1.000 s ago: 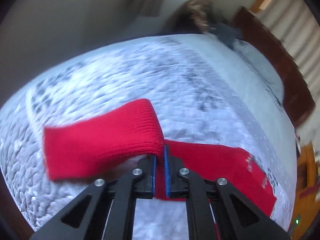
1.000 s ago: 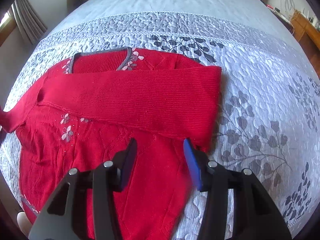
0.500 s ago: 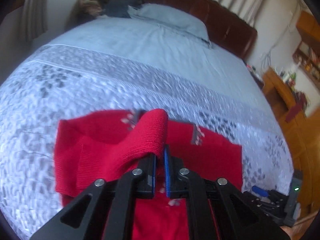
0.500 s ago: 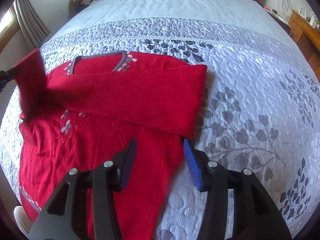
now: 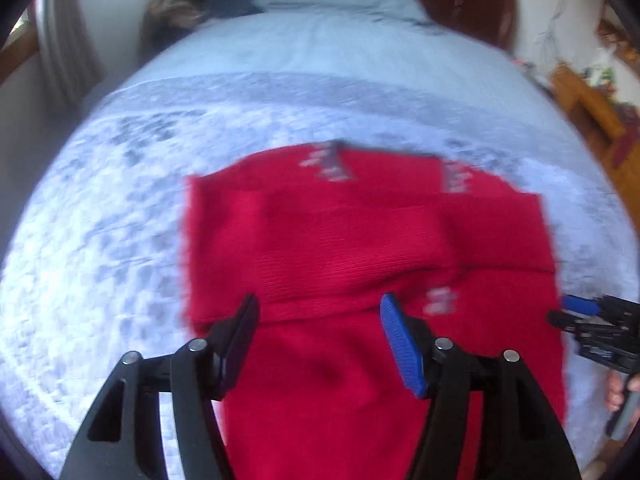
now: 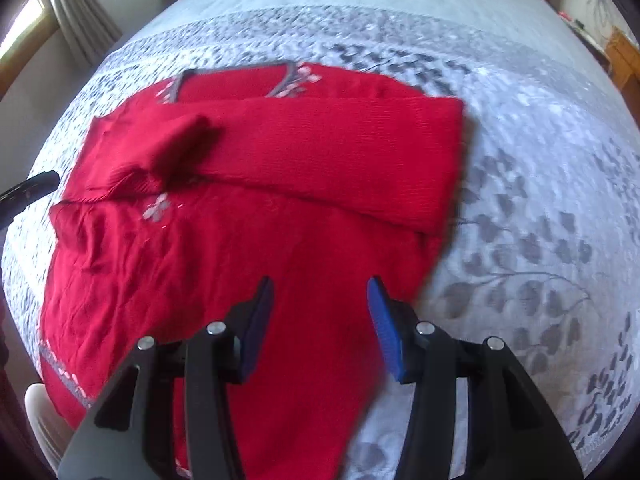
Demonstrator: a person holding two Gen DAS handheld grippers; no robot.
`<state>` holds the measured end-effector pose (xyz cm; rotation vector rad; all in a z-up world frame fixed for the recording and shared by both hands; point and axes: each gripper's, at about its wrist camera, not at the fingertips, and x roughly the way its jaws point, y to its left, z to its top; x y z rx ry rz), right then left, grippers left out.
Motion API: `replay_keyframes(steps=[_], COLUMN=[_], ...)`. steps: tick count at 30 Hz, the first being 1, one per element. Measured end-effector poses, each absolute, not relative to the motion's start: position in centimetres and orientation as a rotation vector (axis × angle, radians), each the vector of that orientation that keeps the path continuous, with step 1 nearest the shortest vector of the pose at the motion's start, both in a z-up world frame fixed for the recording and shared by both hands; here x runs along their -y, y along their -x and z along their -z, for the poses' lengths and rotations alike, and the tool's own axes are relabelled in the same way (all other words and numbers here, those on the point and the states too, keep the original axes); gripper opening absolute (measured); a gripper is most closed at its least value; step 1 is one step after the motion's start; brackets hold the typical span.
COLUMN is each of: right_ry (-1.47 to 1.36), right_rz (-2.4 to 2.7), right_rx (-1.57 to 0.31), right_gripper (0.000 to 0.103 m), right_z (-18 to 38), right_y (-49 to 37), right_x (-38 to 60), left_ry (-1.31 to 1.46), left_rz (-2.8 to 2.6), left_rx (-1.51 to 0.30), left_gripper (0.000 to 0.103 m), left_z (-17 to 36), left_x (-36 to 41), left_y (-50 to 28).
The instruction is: Fold small clothes
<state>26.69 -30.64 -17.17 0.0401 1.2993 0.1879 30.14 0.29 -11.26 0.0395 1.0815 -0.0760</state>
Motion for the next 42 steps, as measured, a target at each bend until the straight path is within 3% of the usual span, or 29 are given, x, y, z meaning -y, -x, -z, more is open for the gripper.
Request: replay_keyframes(steps=[3,8,14,22,35,36,37,40,42], right_ry=[-0.024,0.031,-0.011,-0.022,0.153,0.168,0.194,0.157,0.082], right_rz=[-0.141,-0.107,-0.312,-0.398,-0.312,-0.302,-0.287,-0.302,-0.322], right_rx=[-1.411,-1.369,-1.341,-1.466,-1.506,-1.500,-1.488,-1.473,-1.455], right_gripper=[0.050,0.050,0.048,0.048,0.056,0.054,0.046,0.012,0.009], right_z=[20.4,16.9,13.3,16.1,17.9,18.1,18.2,17.2,15.8], right_y=[-27.4,-28.5,-33.3,-37.8,-39.1,-39.1,-39.2,-39.5,-39.8], right_x=[29.5,26.7,16.3,6.5,-0.6,-1.1,-1.4,0.2,2.3], left_ry=[-0.035,0.127,0.020,0.097,0.171,0.168,0.159,0.156,0.160], left_rz=[0.003,0.036,-0.010,-0.149,-0.213,-0.221,-0.234,-0.240,-0.232], left_rx=[-1.159,-1.206,-1.152,-1.185,-1.140,-1.134,-1.129,-1.119,-1.111], left_gripper=[0.062,0.063,0.070,0.070,0.070,0.070,0.071,0.072,0.073], left_z=[14.2,18.0,15.7,16.6,16.2,16.1,16.1,16.2,16.2], left_x=[-4.1,-7.9,-9.1,-14.9,-16.2,-16.2,-16.3,-16.4,-16.3], left_y=[-31.3,-31.5,-31.2,-32.0,-32.4,-32.3,-32.2,-32.0,-31.9])
